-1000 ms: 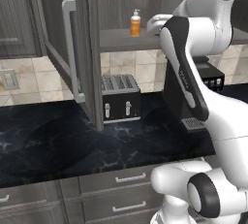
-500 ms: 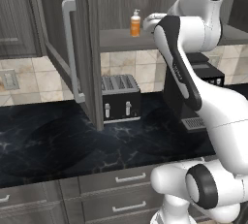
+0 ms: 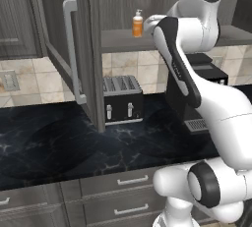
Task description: Open the cabinet. Pick the soap dispenser and place it next to the sink. Then close the cabinet.
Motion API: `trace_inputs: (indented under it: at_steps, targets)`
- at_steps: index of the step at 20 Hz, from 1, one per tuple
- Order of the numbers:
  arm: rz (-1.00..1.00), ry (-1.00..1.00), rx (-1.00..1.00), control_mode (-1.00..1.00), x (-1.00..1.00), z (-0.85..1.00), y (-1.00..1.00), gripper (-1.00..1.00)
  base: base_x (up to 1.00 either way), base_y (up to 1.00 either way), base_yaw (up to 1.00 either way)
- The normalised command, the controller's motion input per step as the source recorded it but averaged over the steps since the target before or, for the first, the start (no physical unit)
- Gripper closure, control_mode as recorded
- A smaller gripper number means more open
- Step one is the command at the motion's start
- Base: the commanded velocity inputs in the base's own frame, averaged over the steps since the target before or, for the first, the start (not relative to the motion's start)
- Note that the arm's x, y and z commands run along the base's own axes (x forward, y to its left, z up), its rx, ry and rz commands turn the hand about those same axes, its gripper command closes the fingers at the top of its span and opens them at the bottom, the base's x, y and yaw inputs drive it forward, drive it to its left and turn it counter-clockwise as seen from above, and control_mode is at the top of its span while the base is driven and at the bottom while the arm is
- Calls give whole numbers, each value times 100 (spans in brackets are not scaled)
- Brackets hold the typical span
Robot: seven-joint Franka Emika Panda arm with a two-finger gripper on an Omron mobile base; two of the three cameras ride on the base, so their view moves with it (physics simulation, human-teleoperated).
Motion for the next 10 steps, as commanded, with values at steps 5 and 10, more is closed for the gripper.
trace_inputs:
  at_steps: [5,10]
  targets:
    - [0,0,0,-100,30,-3,0,-100,0,0,0]
    - [0,0,0,-100,33,-1,0,-100,0,0,0]
